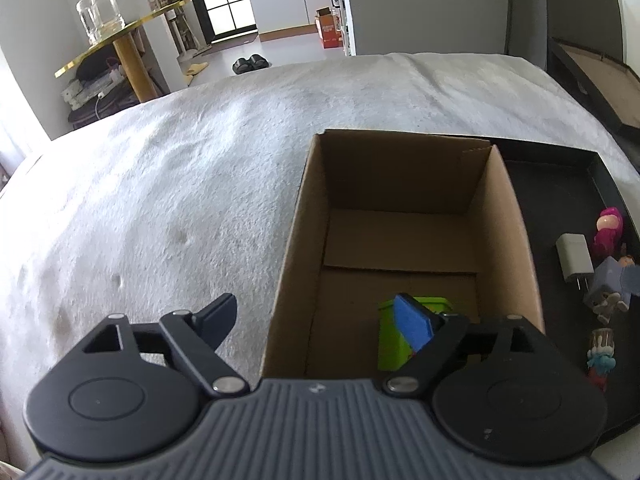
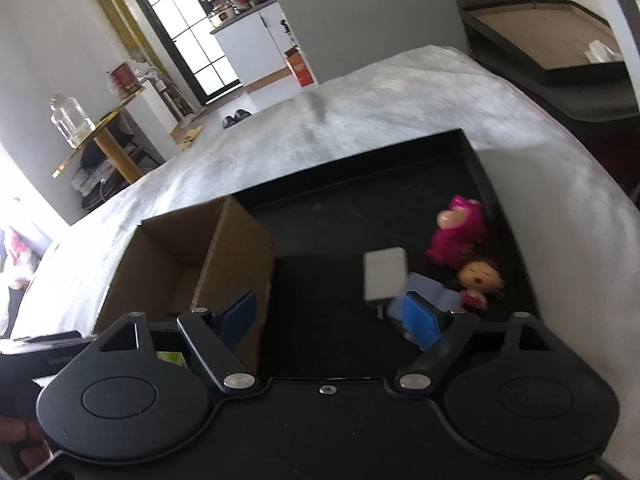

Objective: Organize rigid objects
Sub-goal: 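Lower the right gripper onto the figure holding the glass mug and close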

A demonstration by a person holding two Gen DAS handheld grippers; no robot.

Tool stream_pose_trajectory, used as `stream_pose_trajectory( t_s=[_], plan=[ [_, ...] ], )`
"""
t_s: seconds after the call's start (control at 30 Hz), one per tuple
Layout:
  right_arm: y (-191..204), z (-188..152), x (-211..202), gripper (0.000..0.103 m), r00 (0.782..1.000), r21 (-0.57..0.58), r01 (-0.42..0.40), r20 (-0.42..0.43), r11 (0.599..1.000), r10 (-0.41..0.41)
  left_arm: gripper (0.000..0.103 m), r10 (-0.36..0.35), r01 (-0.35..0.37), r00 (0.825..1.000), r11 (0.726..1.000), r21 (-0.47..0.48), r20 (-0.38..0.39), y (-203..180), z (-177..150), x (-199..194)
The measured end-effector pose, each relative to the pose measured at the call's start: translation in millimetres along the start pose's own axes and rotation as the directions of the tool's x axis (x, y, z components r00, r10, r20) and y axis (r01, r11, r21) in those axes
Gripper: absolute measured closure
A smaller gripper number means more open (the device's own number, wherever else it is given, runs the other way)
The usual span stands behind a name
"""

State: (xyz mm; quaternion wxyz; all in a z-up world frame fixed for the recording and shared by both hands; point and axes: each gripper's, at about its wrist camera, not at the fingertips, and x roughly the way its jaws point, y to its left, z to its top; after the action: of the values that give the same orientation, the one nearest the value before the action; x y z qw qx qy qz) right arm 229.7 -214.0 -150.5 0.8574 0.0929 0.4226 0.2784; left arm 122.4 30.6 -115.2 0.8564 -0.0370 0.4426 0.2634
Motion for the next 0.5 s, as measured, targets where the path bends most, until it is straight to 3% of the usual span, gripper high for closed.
stream_pose_trajectory(
  t_s=[0.5],
  plan=[
    [-37.5,-29.4,17.6,0.023,0.993,0.027,0.046,-0.113,0.999,-0.043,0.016,0.058,-0.057,0.998,0.997,0.054,-0.016,-20.7,3.9,4.1]
  ],
)
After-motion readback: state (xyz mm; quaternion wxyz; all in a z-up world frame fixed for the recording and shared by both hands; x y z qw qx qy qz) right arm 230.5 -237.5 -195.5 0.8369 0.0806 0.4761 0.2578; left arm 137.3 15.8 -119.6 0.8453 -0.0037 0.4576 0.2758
